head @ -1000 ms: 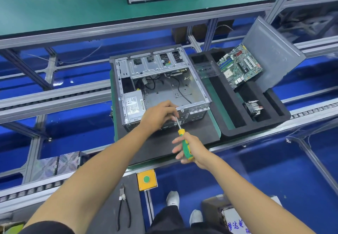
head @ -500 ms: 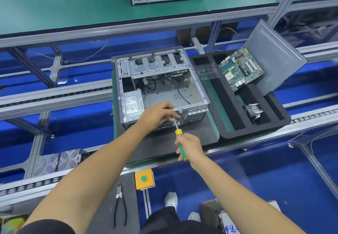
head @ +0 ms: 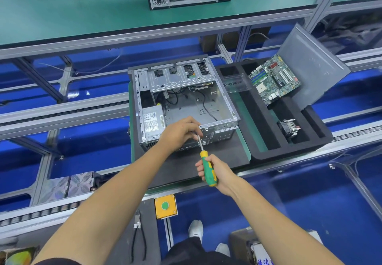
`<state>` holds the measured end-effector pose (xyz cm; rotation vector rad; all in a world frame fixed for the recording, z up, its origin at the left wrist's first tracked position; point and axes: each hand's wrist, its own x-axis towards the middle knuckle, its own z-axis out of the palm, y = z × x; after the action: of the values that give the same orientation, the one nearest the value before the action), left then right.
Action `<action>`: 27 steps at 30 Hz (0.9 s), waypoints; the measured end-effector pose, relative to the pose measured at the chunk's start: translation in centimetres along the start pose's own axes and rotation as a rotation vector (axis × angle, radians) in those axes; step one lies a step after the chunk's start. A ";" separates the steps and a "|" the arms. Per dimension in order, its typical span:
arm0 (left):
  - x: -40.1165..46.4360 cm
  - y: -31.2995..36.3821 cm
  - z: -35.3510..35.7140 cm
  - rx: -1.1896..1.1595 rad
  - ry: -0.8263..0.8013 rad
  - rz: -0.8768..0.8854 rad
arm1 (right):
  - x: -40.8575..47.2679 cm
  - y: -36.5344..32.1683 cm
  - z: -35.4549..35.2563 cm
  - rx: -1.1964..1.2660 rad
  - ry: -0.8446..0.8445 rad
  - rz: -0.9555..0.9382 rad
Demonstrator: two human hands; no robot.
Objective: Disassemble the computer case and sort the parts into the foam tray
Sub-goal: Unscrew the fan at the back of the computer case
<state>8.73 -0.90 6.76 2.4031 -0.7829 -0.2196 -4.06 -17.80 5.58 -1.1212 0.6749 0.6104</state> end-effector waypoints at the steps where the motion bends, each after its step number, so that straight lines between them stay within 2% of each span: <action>1: 0.0 -0.1 0.0 -0.013 0.006 0.002 | 0.1 -0.2 0.1 -0.042 0.043 -0.026; 9: -0.1 -0.2 0.4 -0.009 -0.010 0.015 | 0.5 0.0 0.8 -0.267 0.356 -0.220; 13: -0.1 0.0 0.3 0.027 0.014 0.006 | 0.0 -1.0 0.7 -0.321 0.260 -0.151; 20: 0.0 0.3 0.3 0.050 0.027 -0.007 | 0.3 0.4 -2.2 -0.017 -0.066 0.072; 22: 0.0 0.3 0.3 0.049 0.021 -0.012 | 0.7 0.3 -2.5 0.020 -0.076 0.066; 27: 0.0 0.1 0.2 0.043 -0.008 0.000 | 1.0 -0.7 -1.3 -0.126 0.087 -0.010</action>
<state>8.59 -1.01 6.64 2.4433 -0.7991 -0.2142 -3.10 -19.15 4.84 -1.2734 0.7134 0.6050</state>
